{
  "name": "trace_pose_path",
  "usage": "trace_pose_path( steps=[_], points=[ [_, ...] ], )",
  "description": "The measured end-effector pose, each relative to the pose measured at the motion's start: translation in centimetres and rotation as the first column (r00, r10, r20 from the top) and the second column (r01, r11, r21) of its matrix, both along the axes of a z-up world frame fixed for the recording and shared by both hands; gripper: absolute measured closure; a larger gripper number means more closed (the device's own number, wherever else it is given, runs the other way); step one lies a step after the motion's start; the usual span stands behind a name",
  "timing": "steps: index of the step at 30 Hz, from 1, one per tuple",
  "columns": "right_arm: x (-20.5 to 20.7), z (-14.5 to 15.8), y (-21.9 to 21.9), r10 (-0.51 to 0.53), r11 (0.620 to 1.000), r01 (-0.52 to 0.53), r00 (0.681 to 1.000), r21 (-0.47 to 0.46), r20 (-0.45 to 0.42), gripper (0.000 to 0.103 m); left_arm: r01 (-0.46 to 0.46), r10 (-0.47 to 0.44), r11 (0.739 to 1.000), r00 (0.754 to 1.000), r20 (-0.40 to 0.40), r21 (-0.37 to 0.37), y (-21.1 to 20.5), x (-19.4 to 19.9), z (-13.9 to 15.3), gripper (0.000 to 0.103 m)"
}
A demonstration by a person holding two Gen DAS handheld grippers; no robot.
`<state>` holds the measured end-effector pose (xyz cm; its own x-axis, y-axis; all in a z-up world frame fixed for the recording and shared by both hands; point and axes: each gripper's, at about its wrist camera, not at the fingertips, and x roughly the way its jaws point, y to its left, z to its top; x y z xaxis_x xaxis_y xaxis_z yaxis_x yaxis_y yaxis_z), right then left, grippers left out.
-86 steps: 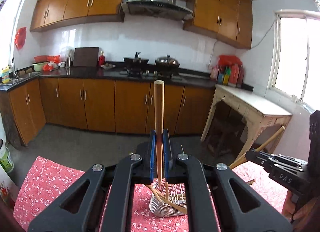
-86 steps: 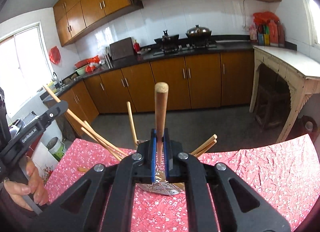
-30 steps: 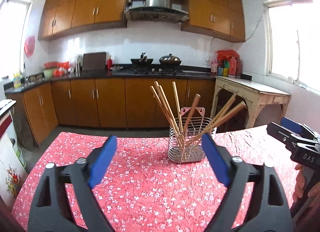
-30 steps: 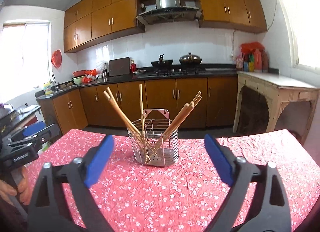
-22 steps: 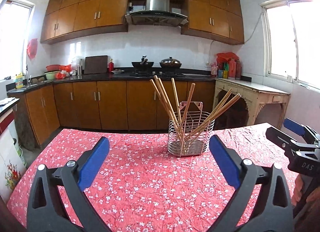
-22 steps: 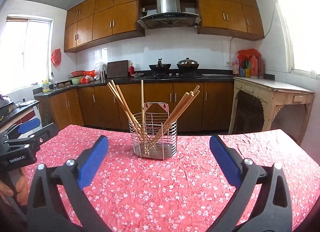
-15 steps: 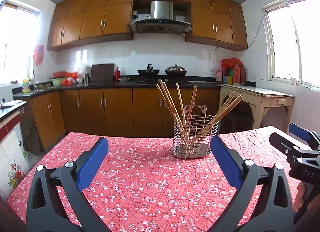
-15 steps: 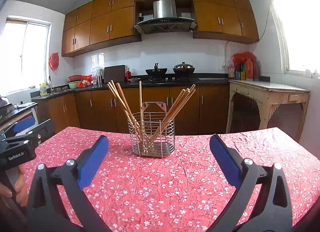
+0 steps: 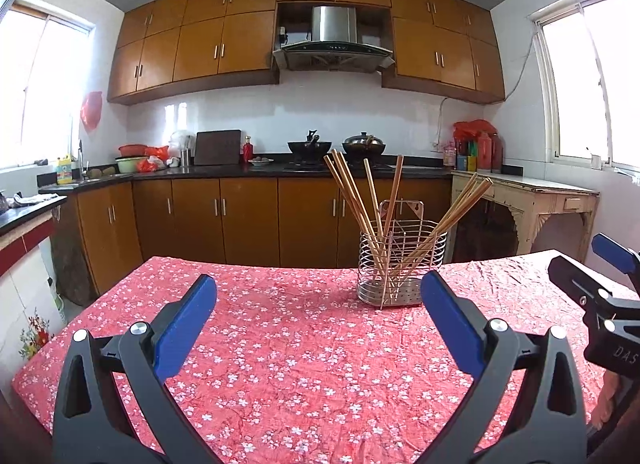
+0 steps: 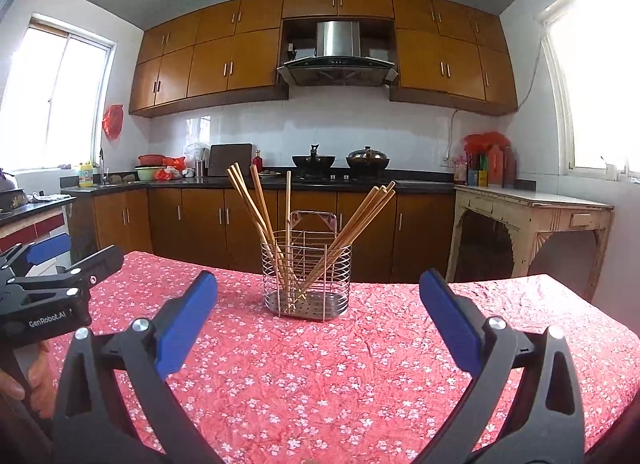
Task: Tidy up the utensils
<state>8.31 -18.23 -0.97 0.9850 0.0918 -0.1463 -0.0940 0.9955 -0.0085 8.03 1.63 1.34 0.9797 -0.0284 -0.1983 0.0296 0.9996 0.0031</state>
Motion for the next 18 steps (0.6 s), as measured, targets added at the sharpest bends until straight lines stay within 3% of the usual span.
trace_pose_path(
  steps=[18],
  points=[
    [-0.15, -0.32, -0.39, -0.011, 1.0, 0.011, 1.0, 0.013, 0.003, 0.004, 0.009, -0.009, 1.0, 1.0, -0.009, -0.001, -0.08, 0.1, -0.04, 0.002]
  ],
)
